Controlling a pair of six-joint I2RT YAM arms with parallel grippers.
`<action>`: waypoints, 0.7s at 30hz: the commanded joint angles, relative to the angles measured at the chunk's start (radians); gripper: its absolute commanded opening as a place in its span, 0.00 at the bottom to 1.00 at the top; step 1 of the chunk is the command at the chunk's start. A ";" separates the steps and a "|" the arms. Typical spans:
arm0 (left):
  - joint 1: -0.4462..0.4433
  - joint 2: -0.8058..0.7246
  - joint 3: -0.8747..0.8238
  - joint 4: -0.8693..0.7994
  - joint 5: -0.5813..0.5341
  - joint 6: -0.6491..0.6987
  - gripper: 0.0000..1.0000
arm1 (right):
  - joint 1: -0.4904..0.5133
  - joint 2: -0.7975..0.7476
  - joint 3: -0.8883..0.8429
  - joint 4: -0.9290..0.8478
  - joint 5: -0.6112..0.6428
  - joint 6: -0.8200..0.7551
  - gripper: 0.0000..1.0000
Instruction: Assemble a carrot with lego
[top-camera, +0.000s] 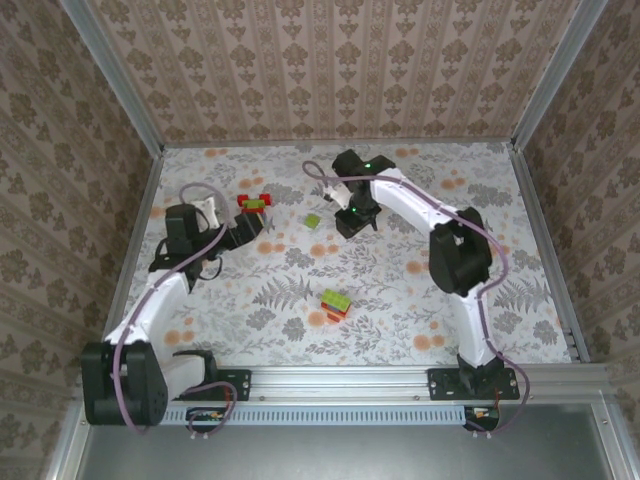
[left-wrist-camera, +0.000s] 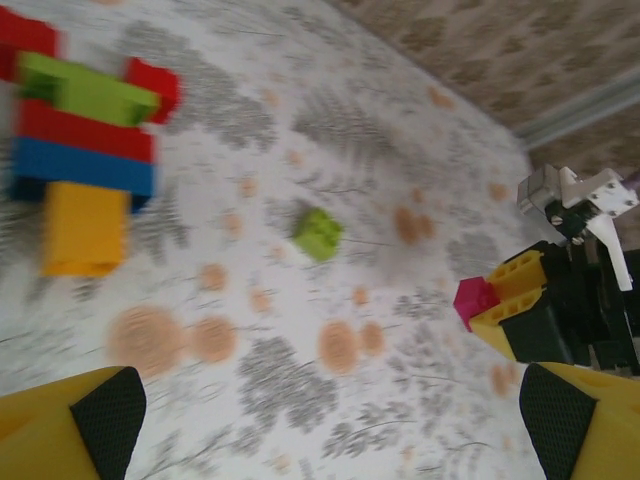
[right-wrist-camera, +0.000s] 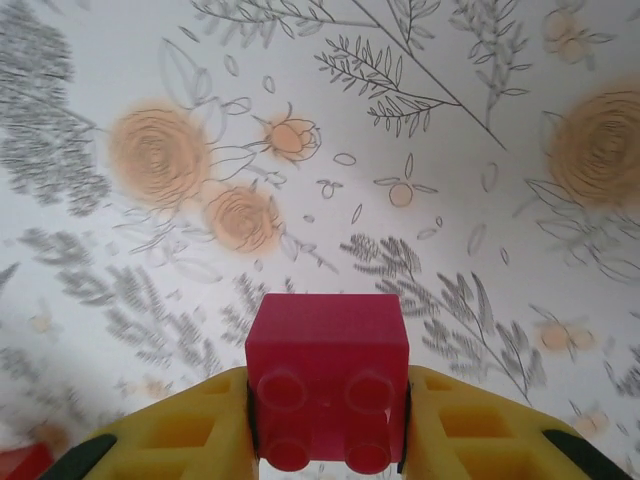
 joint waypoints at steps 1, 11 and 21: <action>-0.058 0.121 -0.029 0.353 0.168 -0.155 1.00 | 0.012 -0.111 -0.092 0.034 -0.002 0.033 0.32; -0.182 0.288 0.004 0.534 0.187 -0.231 1.00 | 0.043 -0.272 -0.287 0.094 0.014 0.058 0.32; -0.403 -0.062 0.009 0.057 -0.251 0.201 1.00 | 0.076 -0.310 -0.335 0.156 0.021 0.124 0.31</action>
